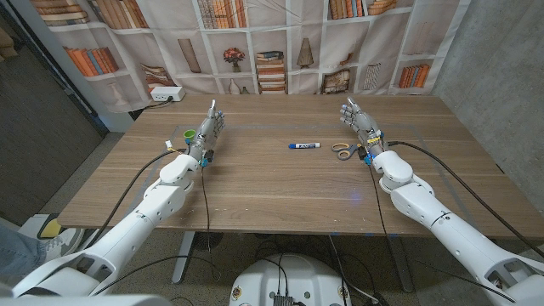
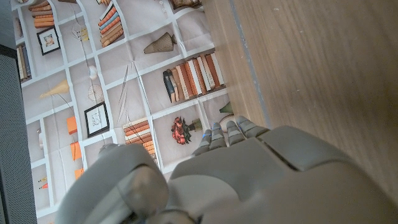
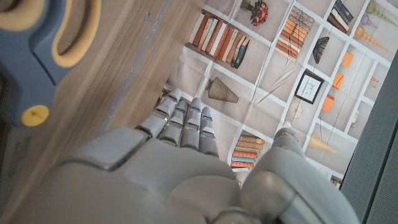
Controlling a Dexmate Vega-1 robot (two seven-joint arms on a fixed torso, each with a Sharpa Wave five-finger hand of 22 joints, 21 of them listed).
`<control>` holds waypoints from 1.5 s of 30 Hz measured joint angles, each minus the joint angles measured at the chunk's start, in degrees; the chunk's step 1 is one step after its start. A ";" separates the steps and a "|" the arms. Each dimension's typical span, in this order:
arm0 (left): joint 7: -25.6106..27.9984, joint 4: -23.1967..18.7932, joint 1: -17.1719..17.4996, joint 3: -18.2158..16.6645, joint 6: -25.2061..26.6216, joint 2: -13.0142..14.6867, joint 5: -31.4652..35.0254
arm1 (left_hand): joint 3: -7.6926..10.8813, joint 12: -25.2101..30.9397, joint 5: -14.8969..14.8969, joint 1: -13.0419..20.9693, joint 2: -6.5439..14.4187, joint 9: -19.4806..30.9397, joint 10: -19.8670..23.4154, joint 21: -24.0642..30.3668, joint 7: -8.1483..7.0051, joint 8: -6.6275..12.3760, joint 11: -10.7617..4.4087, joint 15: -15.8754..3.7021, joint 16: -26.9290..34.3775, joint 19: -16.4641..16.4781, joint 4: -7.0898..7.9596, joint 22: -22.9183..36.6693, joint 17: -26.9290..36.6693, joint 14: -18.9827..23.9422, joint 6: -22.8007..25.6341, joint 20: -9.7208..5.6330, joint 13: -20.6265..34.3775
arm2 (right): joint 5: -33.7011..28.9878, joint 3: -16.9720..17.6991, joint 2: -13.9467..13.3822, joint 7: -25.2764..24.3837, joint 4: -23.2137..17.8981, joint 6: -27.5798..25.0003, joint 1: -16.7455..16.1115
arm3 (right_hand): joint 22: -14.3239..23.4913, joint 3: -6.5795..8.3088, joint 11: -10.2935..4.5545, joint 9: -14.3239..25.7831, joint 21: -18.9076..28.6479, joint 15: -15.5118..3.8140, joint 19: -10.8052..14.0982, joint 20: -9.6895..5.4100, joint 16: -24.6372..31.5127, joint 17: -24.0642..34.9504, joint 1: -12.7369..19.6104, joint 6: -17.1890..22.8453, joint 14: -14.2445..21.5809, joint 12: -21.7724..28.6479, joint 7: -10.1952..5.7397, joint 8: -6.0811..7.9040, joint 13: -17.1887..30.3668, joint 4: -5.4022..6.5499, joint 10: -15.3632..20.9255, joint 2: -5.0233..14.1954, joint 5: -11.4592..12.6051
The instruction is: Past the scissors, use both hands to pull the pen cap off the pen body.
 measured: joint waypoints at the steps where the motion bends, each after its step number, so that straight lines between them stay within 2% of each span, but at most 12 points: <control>1: -0.15 -0.20 0.12 -0.06 -0.47 0.16 0.12 | 0.00 0.32 0.00 0.20 0.20 0.00 0.27 0.00 -0.01 0.23 -0.09 -0.03 0.00 0.47 0.00 0.00 0.00 0.41 0.45 0.02 0.00 | -0.92 -0.22 -0.40 -0.69 -1.39 -0.33 -0.44 | 0.00 0.14 0.00 0.00 0.00 0.00 0.25 0.13 0.00 0.00 0.29 0.17 0.00 0.00 -0.17 0.00 0.00 -0.14 0.00 -0.23 0.00; 9: -1.34 -0.76 0.89 -0.42 -2.70 1.45 0.87 | -0.22 0.87 0.00 0.67 0.66 -0.01 2.33 0.51 -0.34 0.78 -0.08 -0.43 0.45 2.75 -0.26 -0.01 -0.01 2.29 2.55 0.09 0.00 | -6.10 -0.72 -1.30 -4.38 -4.49 -2.81 -1.53 | -0.01 0.47 -0.72 -0.01 0.00 -0.49 0.75 0.04 0.00 0.00 2.01 0.58 0.48 0.00 -1.02 0.21 0.00 -1.10 0.19 0.13 0.00; 10: -1.89 -0.76 0.95 -0.42 -4.10 1.62 1.65 | -0.13 0.87 0.00 0.67 0.66 -0.01 2.76 0.74 -0.35 0.78 -0.12 -0.67 0.45 2.78 -0.35 -0.01 -0.01 2.67 2.73 0.12 0.00 | -6.77 -1.12 -1.87 -4.75 -6.41 -3.19 -2.09 | -0.01 0.71 -0.94 -0.01 0.00 -0.49 0.75 0.04 0.00 0.00 2.24 0.63 0.48 0.00 -1.18 0.21 0.00 -1.34 0.34 0.14 0.00; 15: -2.20 0.24 0.91 -0.38 -5.43 2.04 2.66 | -0.22 1.31 0.00 1.43 0.82 -0.01 4.21 1.24 -0.34 1.00 -0.25 -0.76 0.82 5.10 -0.57 -0.16 -0.01 5.00 4.60 0.12 -0.01 | -10.45 -1.53 -2.33 -6.86 -7.86 -5.33 -2.47 | -0.01 1.89 -4.47 -0.01 0.00 -0.27 1.38 0.06 0.00 0.00 5.83 0.12 1.49 0.00 -4.27 -0.02 0.00 -2.84 0.91 0.32 -0.29; 16: -2.20 0.66 0.81 -0.33 -5.43 2.01 2.66 | -0.33 1.31 0.00 1.55 0.70 -0.01 4.63 1.28 -0.35 1.00 -0.30 -0.82 0.83 5.53 -0.69 -0.16 -0.01 5.34 4.77 0.16 -0.01 | -11.44 -1.53 -2.33 -7.37 -7.86 -5.99 -2.47 | -0.01 1.98 -5.02 -0.01 0.00 -0.33 1.38 0.06 0.00 -0.01 6.22 0.06 1.54 0.00 -4.84 -0.02 0.00 -2.94 1.01 0.49 -0.42; 17: -2.96 1.47 0.50 -0.23 -8.40 1.82 4.16 | -0.37 1.31 0.00 1.81 0.45 -0.01 4.97 1.29 -0.35 1.00 -0.35 -0.89 0.83 5.80 -0.73 -0.16 -0.01 5.53 4.77 0.27 -0.01 | -11.54 -1.53 -2.33 -7.40 -7.86 -6.02 -2.47 | -0.01 2.12 -5.33 -0.01 0.00 -0.52 1.38 0.06 0.00 -0.01 6.73 0.08 1.77 0.00 -5.43 -0.02 0.00 -3.07 1.24 0.42 -0.44; 18: -3.35 1.90 0.32 -0.18 -9.20 1.69 4.34 | -0.38 1.31 0.00 1.81 0.45 -0.01 5.11 1.29 -0.56 1.00 -0.43 -0.96 0.83 6.04 -0.73 -0.16 -0.01 5.60 4.99 0.08 -0.01 | -12.78 -2.47 -3.07 -8.05 -10.85 -6.96 -3.02 | -0.01 2.13 -5.69 -0.01 0.00 -0.38 1.55 0.00 0.00 -0.01 6.89 0.06 2.03 0.00 -5.63 -0.02 0.00 -3.08 1.27 0.26 -0.44; 19: -4.05 3.07 -0.17 -0.05 -10.61 1.31 4.64 | -0.38 1.31 0.00 1.81 0.45 -0.01 5.19 1.29 -0.65 1.00 -0.51 -0.81 0.83 6.18 -0.73 -0.16 -0.01 5.75 5.08 -0.06 -0.01 | -13.87 -2.73 -3.23 -8.54 -11.63 -7.82 -3.12 | -0.01 2.38 -5.79 -0.01 0.00 -0.29 1.81 0.05 0.00 -0.01 7.40 0.28 2.12 0.00 -6.03 -0.02 0.00 -3.33 1.18 0.56 -0.44; 24: -6.50 8.23 -1.98 0.44 -16.02 -0.31 5.40 | -0.62 1.31 0.00 2.18 0.07 -0.01 5.45 1.62 -0.59 1.00 -0.33 -0.72 0.83 6.87 -0.97 -0.16 -0.01 6.43 5.63 0.10 -0.01 | -18.31 -3.83 -3.78 -10.34 -14.20 -11.52 -3.18 | -0.01 2.91 -6.97 -0.01 0.00 -0.83 1.99 0.05 0.22 -0.01 9.41 1.23 2.65 0.00 -6.97 -0.01 0.00 -3.86 1.80 0.42 -0.44; 28: -7.32 10.53 -2.89 0.68 -17.93 -1.06 5.71 | -0.86 1.31 0.00 2.19 0.06 -0.01 6.02 1.62 -0.87 1.00 -0.29 -0.85 0.83 7.15 -1.21 -0.16 -0.02 6.93 5.91 0.39 -0.01 | -21.23 -4.61 -4.14 -11.00 -15.56 -14.16 -2.85 | -0.01 3.15 -7.50 0.09 0.00 -0.89 2.44 0.06 0.22 -0.01 10.76 1.79 2.72 0.34 -7.53 0.21 0.00 -4.09 2.33 0.14 -0.44; 37: -8.05 10.68 -2.75 0.82 -20.09 -1.45 5.76 | -0.69 1.31 0.00 2.71 -0.15 -0.02 6.21 1.61 -0.65 1.00 -0.10 -0.76 0.82 7.15 -1.37 -0.16 -0.02 7.44 6.31 0.39 -0.01 | -28.90 -7.46 -5.51 -11.05 -19.93 -22.91 -0.87 | -0.02 3.38 -8.30 0.27 0.00 -0.65 2.90 4.08 -0.27 -0.01 14.22 2.45 0.22 0.44 -8.80 0.21 0.26 -4.33 3.16 -1.23 -0.44; 45: -7.17 7.93 -1.45 0.62 -19.61 -0.54 5.73 | -0.69 1.31 0.00 3.16 0.30 -0.02 6.65 1.61 -0.55 1.00 -0.15 -0.64 0.82 7.15 -1.37 -0.15 -0.02 7.95 6.81 0.39 -0.01 | -34.39 -10.06 -6.95 -7.36 -22.85 -31.18 1.46 | -0.02 3.38 -8.83 0.27 0.00 -0.79 2.90 4.69 -0.26 -0.01 15.46 3.17 -0.26 0.44 -9.51 0.21 0.26 -4.32 3.71 -1.11 -0.44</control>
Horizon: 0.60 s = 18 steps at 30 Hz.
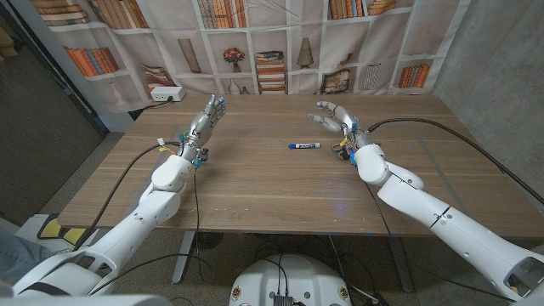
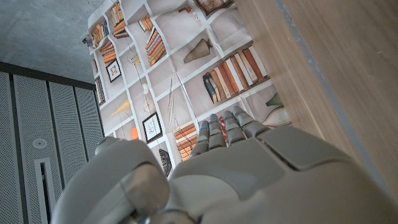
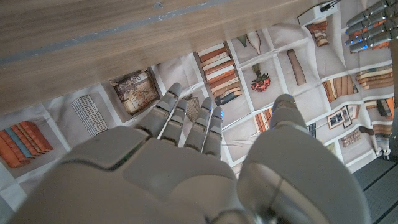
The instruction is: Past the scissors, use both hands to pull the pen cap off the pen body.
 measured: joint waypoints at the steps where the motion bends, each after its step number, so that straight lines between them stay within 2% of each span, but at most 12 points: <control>1: 0.17 -0.25 0.11 -0.02 0.26 0.09 0.00 | 0.00 0.00 0.00 0.00 0.00 0.00 0.00 0.00 0.00 0.00 0.00 0.00 0.00 0.00 0.00 0.00 0.00 0.00 0.00 0.00 0.00 | -0.64 -0.67 -0.25 0.48 -0.56 -0.84 0.58 | 0.00 0.05 -0.08 0.00 0.00 0.00 -0.01 -0.01 0.00 0.00 0.00 0.17 0.00 0.00 -0.17 0.00 0.00 -0.05 0.09 -0.01 0.00; 3: 0.17 -0.75 0.37 -0.09 0.26 0.27 0.00 | 0.00 0.00 0.00 0.00 0.00 0.00 0.20 0.00 0.00 0.00 0.22 0.00 0.00 0.00 0.00 0.00 0.00 0.00 0.00 0.00 0.00 | -2.23 -0.67 -0.25 1.63 -0.56 -2.93 0.58 | 0.00 0.34 -0.60 0.00 0.00 0.00 0.42 0.42 0.00 0.00 1.21 0.44 0.00 0.23 -0.43 0.16 0.00 -0.30 0.60 0.07 0.44; 4: 0.47 -1.12 0.58 -0.15 0.69 0.43 0.01 | 0.00 0.00 0.00 0.00 0.00 0.00 0.20 0.00 0.00 0.00 0.22 0.00 0.00 0.00 0.00 0.00 0.00 0.00 0.00 0.00 0.00 | -3.11 -2.07 -0.73 2.35 -1.53 -4.07 1.81 | 0.00 0.50 -0.91 0.00 0.00 0.00 0.39 0.63 0.00 0.00 1.77 0.67 0.00 0.47 -0.67 0.23 0.00 -0.15 0.92 0.04 0.44; 6: 0.64 -1.44 0.77 -0.19 0.94 0.56 0.02 | 0.00 0.00 0.00 0.00 0.00 0.00 0.20 0.00 0.00 0.00 0.23 0.00 0.00 0.00 0.00 0.00 0.00 0.00 0.00 0.00 0.00 | -4.45 -2.72 -0.96 3.47 -1.90 -5.78 2.36 | 0.00 0.65 -1.43 0.00 0.00 -0.03 0.38 1.50 0.00 0.00 2.62 0.90 -0.03 0.67 -0.90 0.23 0.00 0.01 1.44 -0.25 0.44; 11: -0.28 -2.72 1.42 -0.44 2.21 1.15 -1.34 | 0.00 0.00 0.00 -0.01 0.00 0.00 0.38 -0.27 0.10 0.00 0.05 0.00 0.00 0.00 0.01 0.00 0.00 0.00 0.51 0.00 0.00 | -7.25 -4.98 -1.69 5.76 -3.24 -8.91 4.30 | 0.00 0.66 -1.41 -0.01 -0.35 -0.32 -0.65 5.14 0.00 0.00 3.40 1.21 -1.19 0.66 -1.20 0.23 0.00 0.02 2.05 -0.68 0.44; 15: -1.52 -3.76 1.98 -0.62 2.90 1.57 -2.57 | 0.00 0.00 -0.26 -0.01 -0.01 0.00 0.37 -0.28 -0.21 0.00 0.05 0.00 0.00 0.00 0.01 0.00 0.00 -0.01 0.83 0.00 0.00 | -10.10 -6.32 -2.12 8.41 -3.87 -11.48 5.40 | 0.00 0.96 -1.67 -0.01 -0.67 -0.26 -1.40 6.29 0.00 0.00 3.86 1.52 -2.00 0.66 -1.51 0.23 0.00 0.32 2.32 -0.68 0.44; 18: -2.06 -4.61 2.42 -0.77 3.52 1.88 -3.25 | 0.00 0.00 -0.43 -0.01 -0.01 0.00 0.37 -0.37 -0.21 0.00 0.05 0.00 0.00 -0.23 0.01 0.01 0.00 -0.01 0.83 0.22 0.00 | -12.42 -8.58 -2.69 10.15 -4.73 -13.16 7.15 | 0.00 0.96 -2.11 -0.01 -0.67 -0.40 -1.56 8.11 0.00 0.00 4.38 1.93 -2.46 0.66 -1.91 0.23 0.00 0.32 2.00 -0.77 0.44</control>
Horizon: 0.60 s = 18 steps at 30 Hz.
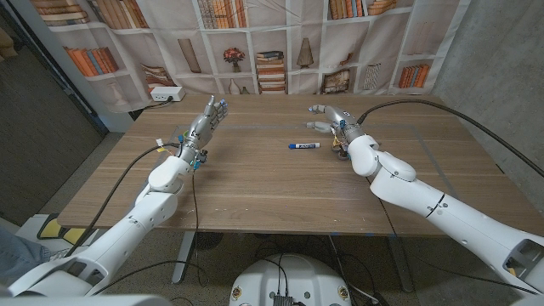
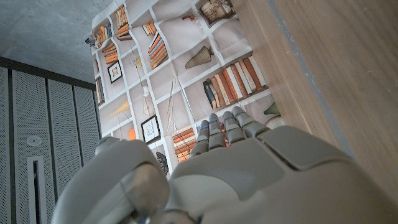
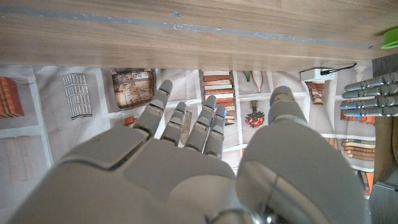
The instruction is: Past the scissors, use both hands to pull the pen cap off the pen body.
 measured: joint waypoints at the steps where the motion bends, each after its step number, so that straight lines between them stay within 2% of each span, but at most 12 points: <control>1: -0.01 -0.19 0.11 -0.03 0.01 0.06 0.00 | 0.00 0.00 0.00 0.00 0.00 0.00 0.00 -0.27 0.00 0.00 0.00 0.00 0.00 0.00 0.00 0.00 0.00 0.00 0.00 0.00 0.00 | -0.49 -0.23 -0.04 0.34 -0.06 -0.32 0.17 | 0.00 0.00 -0.33 0.00 0.00 0.00 0.10 0.53 0.00 0.00 0.20 0.00 0.00 0.00 0.00 0.00 0.00 0.00 0.05 -0.20 0.00; 4: -0.07 -1.19 0.72 -0.20 0.25 0.33 -0.23 | 0.00 0.00 0.00 0.00 0.00 0.00 0.21 -0.35 -0.34 0.00 -0.21 -0.15 0.00 0.00 0.00 0.00 0.00 0.15 0.33 0.00 0.00 | -3.19 -2.11 -0.17 2.25 -0.37 -2.00 1.52 | 0.00 -0.20 -0.70 0.00 0.00 0.00 0.33 1.29 0.00 0.00 0.22 0.09 0.00 0.00 -0.74 0.00 0.00 0.20 -0.12 -0.22 0.00; 9: -0.07 -2.28 1.50 -0.35 0.31 0.53 -0.28 | 0.00 0.00 0.00 0.01 0.01 0.00 1.14 -0.35 -1.01 0.42 -1.14 -0.75 0.00 0.00 0.00 0.01 0.00 0.75 1.83 0.00 0.00 | -7.23 -2.64 -0.17 5.38 -0.38 -4.19 1.90 | 0.00 -0.66 -0.99 0.00 0.00 -0.23 0.22 2.02 0.26 0.29 0.22 2.16 0.23 -0.43 -2.13 0.25 0.10 0.97 -0.52 -0.22 0.00; 11: -0.07 -2.66 1.75 -0.41 0.31 0.57 -0.28 | 0.00 0.00 0.00 0.15 0.15 0.00 1.23 -0.35 -1.02 0.42 -1.22 -1.03 0.00 0.00 0.00 0.01 -0.01 1.03 1.84 0.00 0.00 | -8.16 -2.64 -0.17 6.31 -0.38 -4.60 1.90 | 0.00 -0.81 -0.73 -0.01 0.00 -0.23 0.22 2.02 0.26 0.29 0.22 3.20 0.23 -0.72 -2.12 0.60 0.27 1.12 -0.82 -0.22 0.00; 12: 0.38 -3.02 2.00 -0.46 0.66 0.62 -0.40 | 0.00 0.00 0.00 0.15 0.15 0.00 1.23 -0.35 -1.23 0.42 -1.22 -1.03 0.00 0.00 0.00 0.01 -0.01 1.02 2.05 0.00 0.00 | -8.88 -5.02 0.05 7.06 0.09 -4.92 3.92 | 0.00 -0.81 -0.74 -0.01 0.00 -0.26 0.22 2.02 0.26 0.29 0.22 3.35 0.26 -0.72 -1.98 0.64 0.27 1.12 -0.86 -0.22 0.00; 18: 1.16 -4.58 3.15 -0.65 1.06 0.96 -0.39 | 0.00 0.00 0.00 0.15 0.15 -0.01 1.22 -0.35 -1.13 0.42 -1.22 -1.03 0.00 0.00 0.00 0.15 -0.01 1.02 2.36 -0.01 0.00 | -12.40 -6.80 0.41 10.41 1.16 -5.45 5.49 | 0.00 -0.81 -1.02 -0.01 -0.22 -1.05 0.22 2.02 0.68 0.28 0.22 3.40 1.07 -0.72 -1.93 0.52 0.27 1.12 -0.68 -0.22 0.00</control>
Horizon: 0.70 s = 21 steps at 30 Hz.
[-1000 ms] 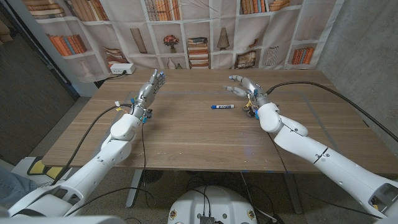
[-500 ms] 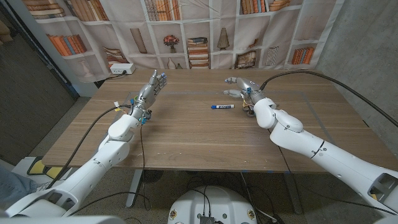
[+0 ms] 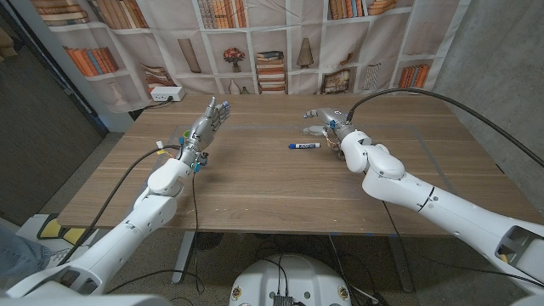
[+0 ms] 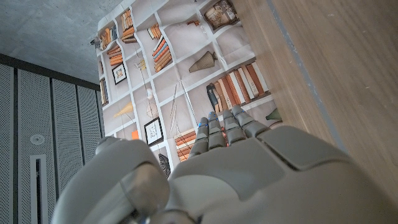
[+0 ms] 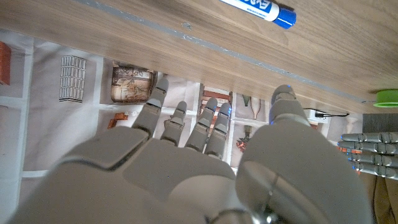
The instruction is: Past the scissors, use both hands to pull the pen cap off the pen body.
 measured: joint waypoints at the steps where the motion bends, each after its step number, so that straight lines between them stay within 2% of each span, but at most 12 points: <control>1: 0.33 -0.37 0.27 -0.05 0.16 0.06 0.05 | 0.00 0.00 0.00 0.00 0.00 0.00 0.00 0.00 0.10 0.00 0.00 0.00 0.00 0.00 0.00 0.00 0.00 0.00 0.10 0.00 0.00 | -0.75 -0.77 0.15 0.75 0.53 0.00 0.74 | 0.00 0.00 -0.20 0.00 0.00 -0.13 0.00 0.00 0.00 -0.04 0.08 -0.02 0.13 0.00 -0.02 -0.14 0.00 0.00 0.20 -0.08 0.01; 9: 1.52 -2.29 1.69 -0.34 0.78 0.70 0.41 | 0.00 0.00 -0.08 0.15 0.16 0.00 0.23 0.00 0.11 0.00 -0.22 -0.31 0.00 0.00 0.00 0.00 -0.01 0.31 0.71 0.00 0.00 | -5.73 -3.45 0.88 6.08 2.85 0.13 3.37 | 0.00 0.57 -0.87 0.00 0.06 -0.72 0.00 -0.01 0.10 -0.16 2.27 -0.62 1.74 0.01 -0.69 -0.59 0.00 -0.57 0.87 0.01 0.45; 12: 1.79 -2.88 2.08 -0.42 1.09 0.98 0.51 | 0.00 0.00 -0.29 0.61 0.63 0.30 0.23 0.00 0.11 0.00 -0.22 -0.31 0.00 0.00 0.00 0.00 0.00 0.31 0.71 0.00 0.00 | -7.66 -4.29 1.28 8.19 3.89 0.16 4.16 | 0.21 0.80 -1.16 0.00 0.23 -1.25 0.74 0.06 0.43 -0.16 2.95 -0.14 2.89 0.28 -1.17 -0.59 0.00 -0.81 1.38 0.09 0.57; 21: 2.38 -4.09 2.86 -0.52 1.89 1.63 0.87 | 0.00 0.00 -0.29 0.08 1.15 0.30 0.54 0.00 0.52 0.00 0.08 0.00 0.00 1.04 0.00 -0.01 0.00 0.62 1.12 -0.21 0.00 | -12.30 -6.22 2.45 12.90 6.12 0.17 5.70 | 0.29 1.28 -1.22 -0.01 0.68 -1.24 1.89 -0.04 0.65 0.00 3.85 1.33 4.92 0.28 -1.53 -0.31 0.00 -0.64 2.70 -0.08 1.00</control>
